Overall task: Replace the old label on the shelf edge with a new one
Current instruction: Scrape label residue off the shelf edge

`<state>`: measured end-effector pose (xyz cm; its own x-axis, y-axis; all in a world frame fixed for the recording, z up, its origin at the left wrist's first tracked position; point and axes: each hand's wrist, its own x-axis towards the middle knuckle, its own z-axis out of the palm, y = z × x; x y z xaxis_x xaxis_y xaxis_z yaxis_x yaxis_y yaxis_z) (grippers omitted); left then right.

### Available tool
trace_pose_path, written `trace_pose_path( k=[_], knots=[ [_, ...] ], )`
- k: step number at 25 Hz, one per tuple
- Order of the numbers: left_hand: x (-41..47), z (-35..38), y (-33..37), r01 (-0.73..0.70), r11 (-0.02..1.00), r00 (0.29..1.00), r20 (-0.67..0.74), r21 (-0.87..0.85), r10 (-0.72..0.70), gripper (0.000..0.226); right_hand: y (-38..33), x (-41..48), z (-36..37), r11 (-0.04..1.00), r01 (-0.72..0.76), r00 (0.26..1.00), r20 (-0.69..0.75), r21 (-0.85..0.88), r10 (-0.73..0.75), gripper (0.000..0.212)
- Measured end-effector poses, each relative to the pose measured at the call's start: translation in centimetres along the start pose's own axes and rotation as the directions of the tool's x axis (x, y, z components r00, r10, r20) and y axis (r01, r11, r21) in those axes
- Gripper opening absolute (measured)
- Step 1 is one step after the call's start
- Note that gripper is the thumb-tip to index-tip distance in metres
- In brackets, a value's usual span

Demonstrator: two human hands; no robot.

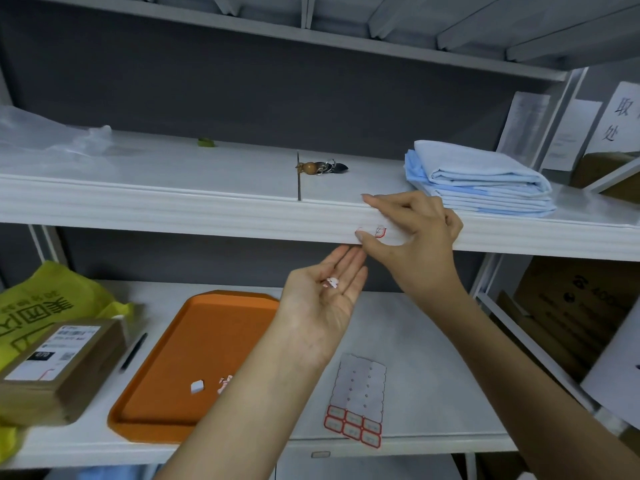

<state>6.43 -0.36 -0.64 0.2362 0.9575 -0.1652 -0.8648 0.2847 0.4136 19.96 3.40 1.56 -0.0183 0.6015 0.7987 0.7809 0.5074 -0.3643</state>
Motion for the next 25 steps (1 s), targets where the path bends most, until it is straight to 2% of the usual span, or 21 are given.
trace_pose_path(
  k=[7,14,25],
  knots=[
    [0.06,0.26,-0.28,-0.015,1.000,1.000,0.018,-0.025,0.015,0.035,-0.17,-0.40,0.54,0.998,0.053,0.998,-0.036,-0.040,-0.055,0.042],
    [-0.27,0.06,0.25,-0.019,1.000,1.000,0.023,0.005,0.018,0.033,0.20,-0.31,0.02,0.995,0.068,0.998,0.005,-0.075,-0.068,0.044],
    [-0.08,0.26,0.13,-0.017,1.000,1.000,0.016,0.008,0.017,0.031,-0.06,-0.35,0.60,0.997,0.063,0.995,-0.075,-0.045,-0.066,0.035]
  ],
)
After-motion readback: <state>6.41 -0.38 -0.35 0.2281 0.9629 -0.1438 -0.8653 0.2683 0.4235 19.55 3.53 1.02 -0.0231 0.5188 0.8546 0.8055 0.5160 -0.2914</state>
